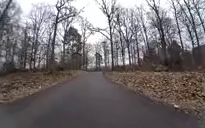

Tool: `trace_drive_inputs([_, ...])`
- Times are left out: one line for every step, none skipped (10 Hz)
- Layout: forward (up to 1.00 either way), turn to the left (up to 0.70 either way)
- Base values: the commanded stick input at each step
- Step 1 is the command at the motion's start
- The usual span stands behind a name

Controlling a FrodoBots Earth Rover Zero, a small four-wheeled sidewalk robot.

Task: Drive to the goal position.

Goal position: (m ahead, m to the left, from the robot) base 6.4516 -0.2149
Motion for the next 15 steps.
trace_drive_inputs([1.00,0.00])
trace_drive_inputs([1.00,0.00])
trace_drive_inputs([1.00,0.00])
trace_drive_inputs([1.00,0.00])
trace_drive_inputs([1.00,0.00])
trace_drive_inputs([1.00,0.00])
trace_drive_inputs([1.00,0.00])
trace_drive_inputs([1.00,0.00])
trace_drive_inputs([1.00,0.00])
trace_drive_inputs([1.00,0.00])
trace_drive_inputs([1.00,0.00])
trace_drive_inputs([1.00,0.00])
trace_drive_inputs([1.00,0.00])
trace_drive_inputs([1.00,0.00])
trace_drive_inputs([1.00,0.00])
